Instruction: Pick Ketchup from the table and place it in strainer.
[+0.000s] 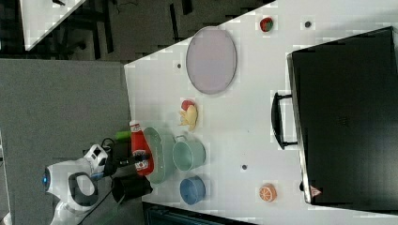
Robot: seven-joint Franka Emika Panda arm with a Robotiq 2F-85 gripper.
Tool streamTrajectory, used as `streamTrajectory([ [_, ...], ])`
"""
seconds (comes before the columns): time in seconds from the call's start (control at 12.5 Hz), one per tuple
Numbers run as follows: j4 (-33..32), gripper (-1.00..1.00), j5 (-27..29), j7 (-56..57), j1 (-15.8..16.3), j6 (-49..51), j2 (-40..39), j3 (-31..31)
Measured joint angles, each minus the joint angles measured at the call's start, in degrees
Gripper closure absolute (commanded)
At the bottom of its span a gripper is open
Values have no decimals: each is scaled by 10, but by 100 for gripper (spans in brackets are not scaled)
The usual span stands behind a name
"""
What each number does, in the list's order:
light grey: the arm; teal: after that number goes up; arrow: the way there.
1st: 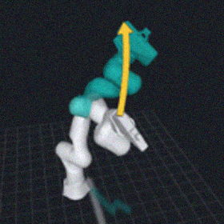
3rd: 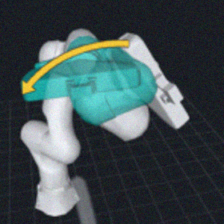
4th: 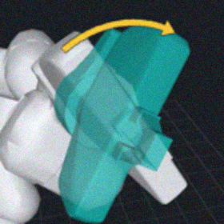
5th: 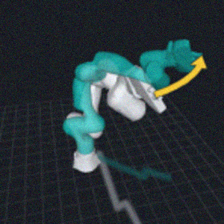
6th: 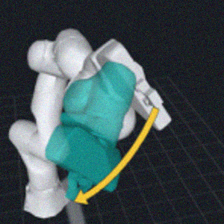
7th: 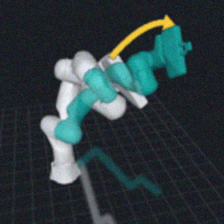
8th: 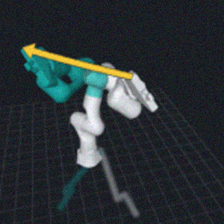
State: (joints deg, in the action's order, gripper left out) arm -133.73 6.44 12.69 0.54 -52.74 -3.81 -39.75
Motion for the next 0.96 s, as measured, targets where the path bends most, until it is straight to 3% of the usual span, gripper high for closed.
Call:
streamTrajectory([
  [0.32, 4, -29, -2, -60, 7, -86, -120, -15],
  [0.56, 2, -93, 2, -75, 8, -93, -173, -8],
  [0.64, 2, -100, 3, -75, 6, -94, -175, -8],
  [0.96, 10, -100, 13, -79, -2, -100, -135, -7],
])
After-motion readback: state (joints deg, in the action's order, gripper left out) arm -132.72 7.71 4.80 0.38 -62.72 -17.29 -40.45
